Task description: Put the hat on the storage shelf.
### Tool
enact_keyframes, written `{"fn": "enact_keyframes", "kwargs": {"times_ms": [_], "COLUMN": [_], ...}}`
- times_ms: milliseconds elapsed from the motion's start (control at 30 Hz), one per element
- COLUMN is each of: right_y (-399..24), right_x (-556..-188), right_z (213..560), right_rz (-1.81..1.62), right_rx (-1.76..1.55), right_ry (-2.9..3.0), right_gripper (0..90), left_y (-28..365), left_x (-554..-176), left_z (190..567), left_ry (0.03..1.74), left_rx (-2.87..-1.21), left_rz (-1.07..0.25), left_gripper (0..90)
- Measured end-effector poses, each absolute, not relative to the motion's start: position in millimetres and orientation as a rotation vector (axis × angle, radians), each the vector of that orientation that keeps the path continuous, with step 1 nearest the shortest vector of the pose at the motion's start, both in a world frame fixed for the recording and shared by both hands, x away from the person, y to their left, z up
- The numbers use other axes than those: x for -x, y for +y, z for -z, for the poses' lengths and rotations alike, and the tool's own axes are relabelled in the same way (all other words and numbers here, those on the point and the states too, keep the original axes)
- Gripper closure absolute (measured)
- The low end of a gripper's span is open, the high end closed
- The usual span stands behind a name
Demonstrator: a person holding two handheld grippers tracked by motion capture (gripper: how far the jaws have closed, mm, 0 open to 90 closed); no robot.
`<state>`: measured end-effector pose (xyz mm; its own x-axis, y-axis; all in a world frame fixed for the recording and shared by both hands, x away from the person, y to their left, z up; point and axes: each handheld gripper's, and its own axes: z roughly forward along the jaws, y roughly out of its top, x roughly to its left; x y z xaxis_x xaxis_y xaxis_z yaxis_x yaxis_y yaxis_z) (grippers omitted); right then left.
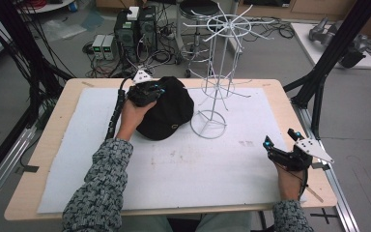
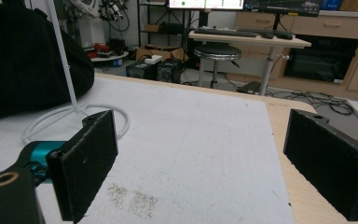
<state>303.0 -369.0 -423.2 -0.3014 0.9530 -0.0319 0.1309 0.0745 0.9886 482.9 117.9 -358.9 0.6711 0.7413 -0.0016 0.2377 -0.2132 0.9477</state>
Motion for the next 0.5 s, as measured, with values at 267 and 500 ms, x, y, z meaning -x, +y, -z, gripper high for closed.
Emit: {"fn": "enact_keyframes", "kwargs": {"times_ms": [267,500], "right_y": [-368.6,-368.4], "right_x": [-303.5,-303.1], "right_z": [423.4,423.1], "right_rz": [-1.322,-1.321], "right_rx": [-1.116,-1.112], "right_ry": [1.564,1.565], "right_gripper": [8.9,8.9], "left_y": [132.8,147.2], "left_x": [-475.7,-469.0], "left_z": [334.5,305.7], "left_ry": [0.766,0.741], "left_rx": [-1.669,-1.631], "left_rz": [-0.572,-0.616], "left_gripper": [85.6,85.6]}}
